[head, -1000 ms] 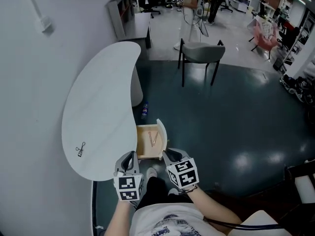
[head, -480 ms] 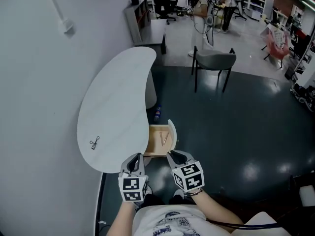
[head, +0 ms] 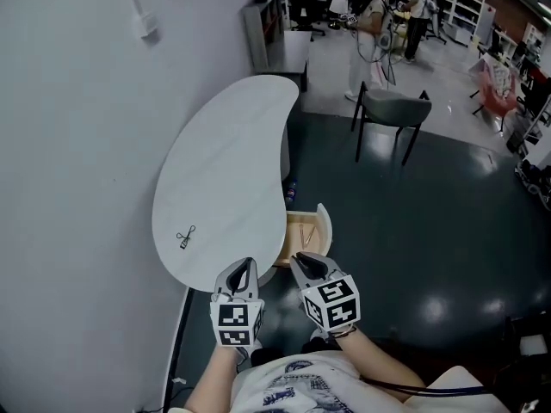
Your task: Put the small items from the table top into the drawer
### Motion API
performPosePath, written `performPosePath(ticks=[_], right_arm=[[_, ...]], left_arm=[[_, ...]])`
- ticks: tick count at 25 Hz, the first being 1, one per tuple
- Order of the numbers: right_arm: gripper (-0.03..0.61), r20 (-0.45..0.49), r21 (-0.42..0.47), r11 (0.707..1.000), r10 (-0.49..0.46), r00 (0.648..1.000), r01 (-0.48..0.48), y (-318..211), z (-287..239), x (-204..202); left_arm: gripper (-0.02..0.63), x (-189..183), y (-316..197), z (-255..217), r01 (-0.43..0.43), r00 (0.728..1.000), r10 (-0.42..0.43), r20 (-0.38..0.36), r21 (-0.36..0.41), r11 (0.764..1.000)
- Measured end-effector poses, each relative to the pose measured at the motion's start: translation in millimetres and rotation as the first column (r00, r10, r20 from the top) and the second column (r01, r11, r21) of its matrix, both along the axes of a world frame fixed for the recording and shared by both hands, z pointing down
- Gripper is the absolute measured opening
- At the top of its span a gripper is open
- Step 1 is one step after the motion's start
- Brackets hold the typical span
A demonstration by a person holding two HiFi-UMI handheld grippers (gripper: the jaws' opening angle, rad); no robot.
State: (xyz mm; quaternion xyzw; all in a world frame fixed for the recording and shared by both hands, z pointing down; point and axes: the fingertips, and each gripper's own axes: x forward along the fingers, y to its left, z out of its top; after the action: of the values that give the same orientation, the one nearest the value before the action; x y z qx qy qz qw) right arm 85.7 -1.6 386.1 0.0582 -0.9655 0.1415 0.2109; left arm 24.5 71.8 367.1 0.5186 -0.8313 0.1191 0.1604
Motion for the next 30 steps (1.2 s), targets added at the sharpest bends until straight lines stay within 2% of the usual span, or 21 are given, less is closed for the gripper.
performPosePath(ticks=[9,15,23,30], right_arm=[[0.055,0.030,0.040,0.997,-0.063,0.998,0.062,95.2,-23.6,-69.0],[0.054,0.034,0.044,0.997,-0.065,0.997,0.064,147.7,-22.6,-101.2],[0.054,0.032,0.047,0.997,-0.066,0.997,0.065,197.2,-20.4,-129.1],[0.054,0.021,0.059,0.996,-0.062,0.998,0.061,219.5,-18.4,-139.1]], left_arm=[[0.020,-63.3,91.0,-15.1,0.048,0.999,-0.048,0.011,0.034,0.998],[0.020,-95.0,144.3,-16.7,0.059,0.998,-0.059,0.006,0.046,0.997],[0.020,-127.9,203.0,-18.0,0.090,0.996,-0.090,0.008,0.053,0.995],[0.020,-143.4,231.0,-13.3,0.110,0.994,-0.109,-0.011,0.054,0.992]])
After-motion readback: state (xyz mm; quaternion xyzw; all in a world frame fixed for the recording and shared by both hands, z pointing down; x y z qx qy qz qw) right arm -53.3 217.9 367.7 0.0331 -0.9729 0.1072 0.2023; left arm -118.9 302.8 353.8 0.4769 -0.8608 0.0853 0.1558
